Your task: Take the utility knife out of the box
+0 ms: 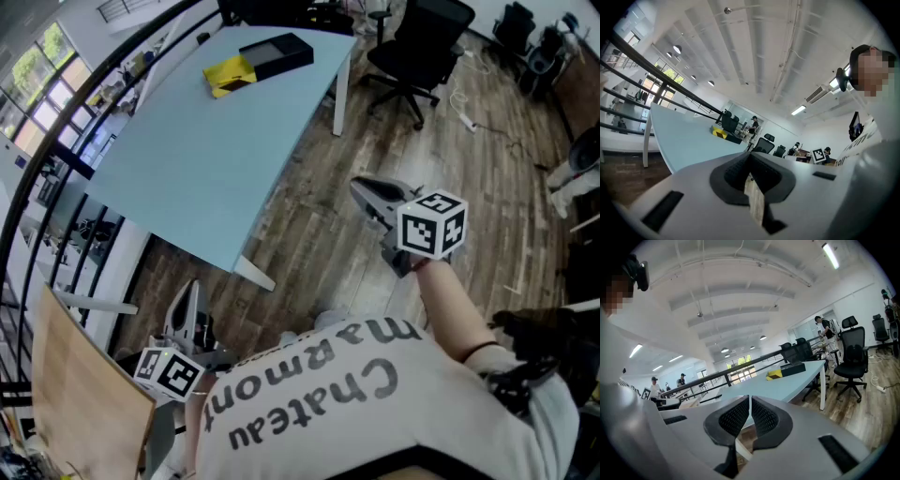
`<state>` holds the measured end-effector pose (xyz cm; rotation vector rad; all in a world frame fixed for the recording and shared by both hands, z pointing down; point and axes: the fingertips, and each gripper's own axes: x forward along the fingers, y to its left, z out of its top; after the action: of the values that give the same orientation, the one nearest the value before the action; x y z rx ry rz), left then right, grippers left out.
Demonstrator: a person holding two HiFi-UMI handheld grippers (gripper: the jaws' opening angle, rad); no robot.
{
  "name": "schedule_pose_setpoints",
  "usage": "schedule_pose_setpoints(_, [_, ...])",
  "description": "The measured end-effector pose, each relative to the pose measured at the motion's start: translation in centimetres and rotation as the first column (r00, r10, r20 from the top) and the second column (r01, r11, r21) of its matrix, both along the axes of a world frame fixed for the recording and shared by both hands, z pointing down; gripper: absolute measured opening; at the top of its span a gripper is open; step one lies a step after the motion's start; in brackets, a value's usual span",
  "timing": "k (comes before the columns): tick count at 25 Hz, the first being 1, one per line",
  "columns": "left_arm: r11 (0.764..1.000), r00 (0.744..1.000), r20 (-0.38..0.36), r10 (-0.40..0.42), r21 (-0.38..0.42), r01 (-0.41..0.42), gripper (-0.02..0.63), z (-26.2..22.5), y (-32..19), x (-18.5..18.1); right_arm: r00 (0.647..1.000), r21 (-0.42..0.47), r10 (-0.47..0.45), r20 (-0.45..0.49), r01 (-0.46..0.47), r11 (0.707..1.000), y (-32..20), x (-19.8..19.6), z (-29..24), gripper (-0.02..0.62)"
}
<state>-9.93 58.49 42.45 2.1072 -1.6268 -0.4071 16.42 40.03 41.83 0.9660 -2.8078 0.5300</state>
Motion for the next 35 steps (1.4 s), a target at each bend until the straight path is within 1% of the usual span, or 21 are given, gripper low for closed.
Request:
schedule_pose_setpoints(6, [1.000, 1.000, -0.010, -0.003, 0.008, 0.003, 0.002, 0.3, -0.9, 0.9, 1.000, -0.008, -0.015, -0.009, 0.014, 1.000, -0.7, 0.7, 0.7, 0.044])
schedule_pose_setpoints(9, [1.000, 1.000, -0.011, -0.003, 0.002, 0.003, 0.002, 0.8, -1.6, 1.4, 1.000, -0.026, -0.018, 0.023, 0.018, 0.999, -1.4, 1.1, 1.0, 0.046])
schedule_pose_setpoints(13, [1.000, 1.000, -0.014, -0.022, -0.010, 0.022, 0.002, 1.2, -2.3, 1.6, 0.997, -0.059, -0.034, 0.073, 0.038, 0.998, -2.2, 1.0, 1.6, 0.046])
schedule_pose_setpoints(17, [1.000, 1.000, -0.016, -0.016, -0.018, 0.016, 0.002, 1.0, -3.2, 2.0, 0.994, -0.073, -0.044, 0.105, 0.052, 0.996, -2.8, 1.1, 1.6, 0.046])
schedule_pose_setpoints(19, [1.000, 1.000, -0.011, -0.009, -0.028, 0.009, 0.002, 1.1, -3.5, 2.1, 0.994, -0.085, -0.045, 0.103, 0.054, 0.995, -3.1, 1.1, 1.9, 0.046])
schedule_pose_setpoints(22, [0.999, 1.000, -0.016, -0.001, -0.052, 0.000, 0.002, 1.7, -4.1, 1.8, 0.996, -0.113, -0.046, 0.074, 0.054, 0.992, -3.5, 0.8, 3.1, 0.046])
schedule_pose_setpoints(26, [0.996, 0.998, -0.053, 0.031, -0.085, -0.035, 0.002, 2.7, -6.6, 1.0, 1.000, -0.158, -0.026, 0.017, 0.028, 0.987, -4.6, 0.3, 4.9, 0.046])
schedule_pose_setpoints(28, [0.994, 0.997, -0.060, 0.052, -0.090, -0.057, 0.002, 2.7, -8.2, 0.6, 1.000, -0.170, -0.006, 0.007, 0.007, 0.985, -5.6, 0.2, 5.1, 0.046])
schedule_pose_setpoints(30, [0.993, 0.996, -0.057, 0.067, -0.094, -0.072, 0.002, 2.2, -10.0, -0.3, 1.000, -0.178, 0.021, 0.018, -0.018, 0.984, -7.2, 0.0, 4.6, 0.046])
schedule_pose_setpoints(32, [0.992, 0.995, -0.051, 0.086, -0.085, -0.090, 0.002, 0.9, -12.2, -1.4, 0.998, -0.188, 0.042, 0.051, -0.032, 0.982, -8.7, -0.7, 3.4, 0.046])
schedule_pose_setpoints(35, [0.992, 0.993, -0.037, 0.109, -0.057, -0.111, 0.002, -1.5, -15.0, -3.1, 0.995, -0.179, 0.042, 0.087, -0.026, 0.984, -10.2, -2.7, 1.2, 0.046])
